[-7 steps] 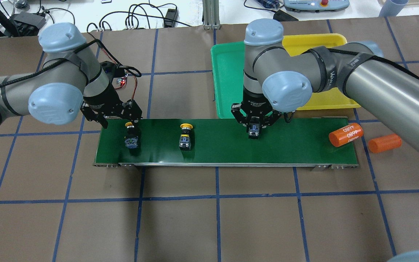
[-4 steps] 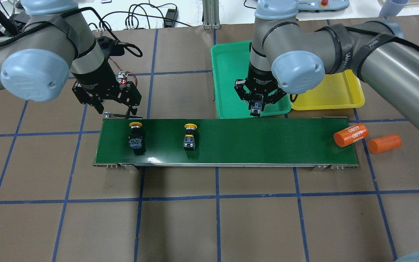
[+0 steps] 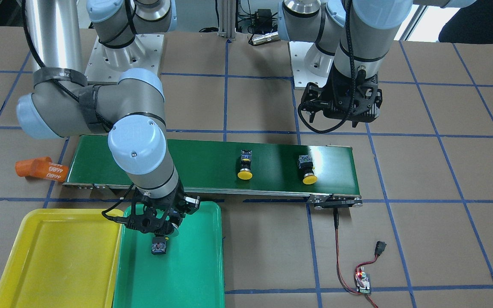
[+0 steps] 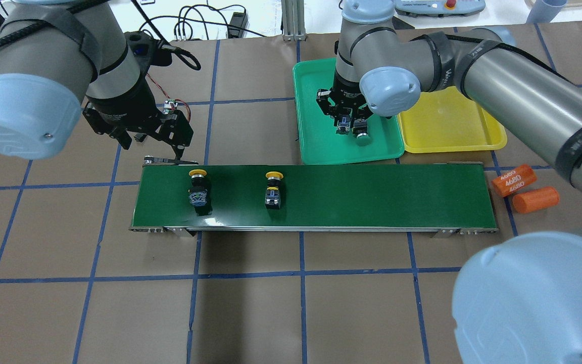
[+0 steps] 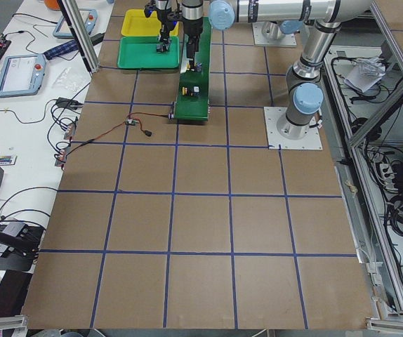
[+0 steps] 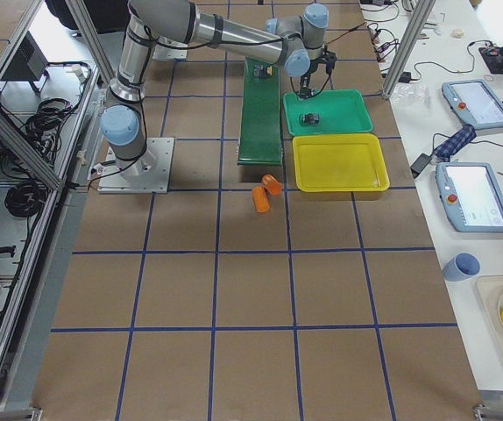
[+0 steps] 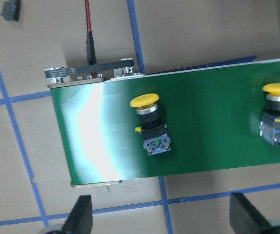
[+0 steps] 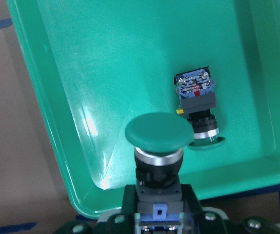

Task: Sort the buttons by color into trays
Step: 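Lower the green button into the green tray and open the right gripper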

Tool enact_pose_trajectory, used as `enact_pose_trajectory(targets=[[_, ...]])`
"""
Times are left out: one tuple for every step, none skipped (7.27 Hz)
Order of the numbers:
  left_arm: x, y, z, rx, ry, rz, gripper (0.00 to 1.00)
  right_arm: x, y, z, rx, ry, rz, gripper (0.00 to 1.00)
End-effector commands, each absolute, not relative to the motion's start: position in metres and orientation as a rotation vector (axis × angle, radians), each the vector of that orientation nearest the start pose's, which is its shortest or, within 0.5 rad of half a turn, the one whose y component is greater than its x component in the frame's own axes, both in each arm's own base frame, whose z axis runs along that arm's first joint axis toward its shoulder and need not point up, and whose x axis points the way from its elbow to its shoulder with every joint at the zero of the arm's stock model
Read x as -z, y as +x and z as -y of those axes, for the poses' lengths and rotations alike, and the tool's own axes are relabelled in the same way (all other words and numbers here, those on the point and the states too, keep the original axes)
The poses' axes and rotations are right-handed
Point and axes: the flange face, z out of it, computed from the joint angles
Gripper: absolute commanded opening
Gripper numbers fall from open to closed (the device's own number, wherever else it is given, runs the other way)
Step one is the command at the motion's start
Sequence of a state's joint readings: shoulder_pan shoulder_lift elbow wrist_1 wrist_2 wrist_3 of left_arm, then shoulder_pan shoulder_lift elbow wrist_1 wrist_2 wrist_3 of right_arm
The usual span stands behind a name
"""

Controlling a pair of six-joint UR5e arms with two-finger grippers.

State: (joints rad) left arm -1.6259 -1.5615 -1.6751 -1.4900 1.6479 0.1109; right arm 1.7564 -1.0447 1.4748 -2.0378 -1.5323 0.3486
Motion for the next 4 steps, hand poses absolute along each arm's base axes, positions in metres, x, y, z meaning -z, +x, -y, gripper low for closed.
enact_pose_trajectory(targets=[[-0.456,-0.152,0.472,-0.001,0.249,-3.058,1.00,-0.251,0.260,0.640,0.040,0.243,-3.087,0.11],[-0.456,-0.152,0.473,-0.003,0.249,-3.058,1.00,-0.242,0.260,0.642,0.038,0.224,-3.087,0.45],[-0.450,-0.152,0.477,-0.024,0.246,-3.061,1.00,-0.242,0.260,0.646,0.089,0.153,-3.089,0.81],[-0.453,-0.149,0.484,-0.027,0.234,-3.061,1.00,-0.242,0.261,0.645,0.090,0.150,-3.090,1.00]])
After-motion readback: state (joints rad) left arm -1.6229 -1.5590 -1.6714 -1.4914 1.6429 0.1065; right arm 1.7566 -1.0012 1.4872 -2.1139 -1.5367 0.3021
